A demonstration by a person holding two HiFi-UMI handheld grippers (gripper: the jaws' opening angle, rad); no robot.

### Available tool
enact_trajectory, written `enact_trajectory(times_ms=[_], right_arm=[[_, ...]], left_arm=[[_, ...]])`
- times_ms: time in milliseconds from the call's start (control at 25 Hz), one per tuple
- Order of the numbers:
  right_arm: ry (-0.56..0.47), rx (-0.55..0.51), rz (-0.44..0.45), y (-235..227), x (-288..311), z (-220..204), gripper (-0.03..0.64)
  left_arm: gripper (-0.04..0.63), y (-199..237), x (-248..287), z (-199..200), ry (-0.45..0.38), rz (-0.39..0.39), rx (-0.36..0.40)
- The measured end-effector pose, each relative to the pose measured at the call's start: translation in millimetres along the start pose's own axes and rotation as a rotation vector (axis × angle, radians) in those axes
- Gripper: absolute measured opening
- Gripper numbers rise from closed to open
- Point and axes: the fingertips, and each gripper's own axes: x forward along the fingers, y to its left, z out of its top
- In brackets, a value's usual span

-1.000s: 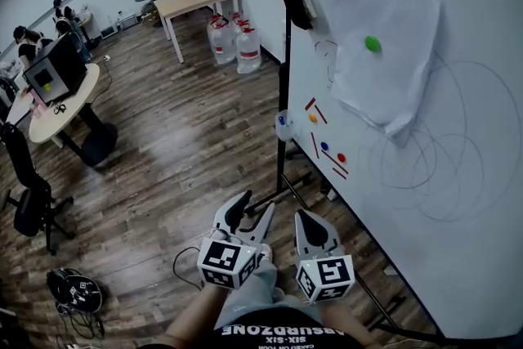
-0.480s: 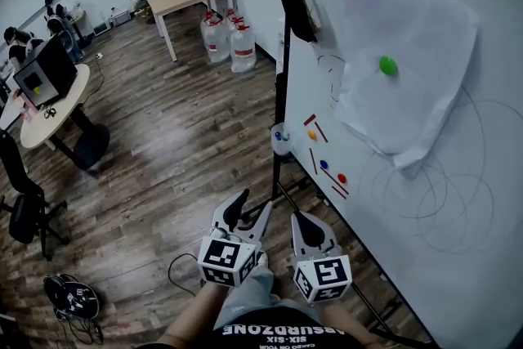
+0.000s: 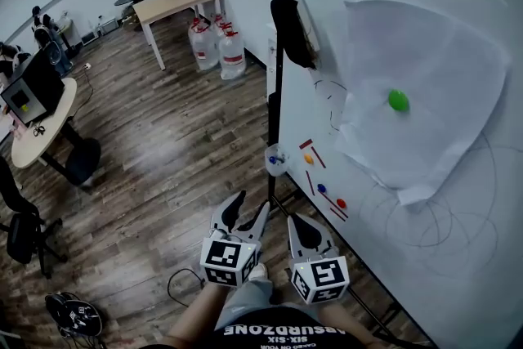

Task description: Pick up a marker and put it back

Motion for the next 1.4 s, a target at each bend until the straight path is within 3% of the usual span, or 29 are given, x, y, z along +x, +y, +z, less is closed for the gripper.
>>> enact_trajectory(times_ms=[480, 1400], right_arm=[[0.017, -0.007, -0.029, -21, 59, 14, -0.002], [0.026, 0.009, -0.147, -57, 102, 3, -0.002]], left_arm=[[0.221, 28, 67, -2, 0.058, -0.055, 0.017], [0.221, 42, 152, -55, 0.204, -0.163, 0.040]])
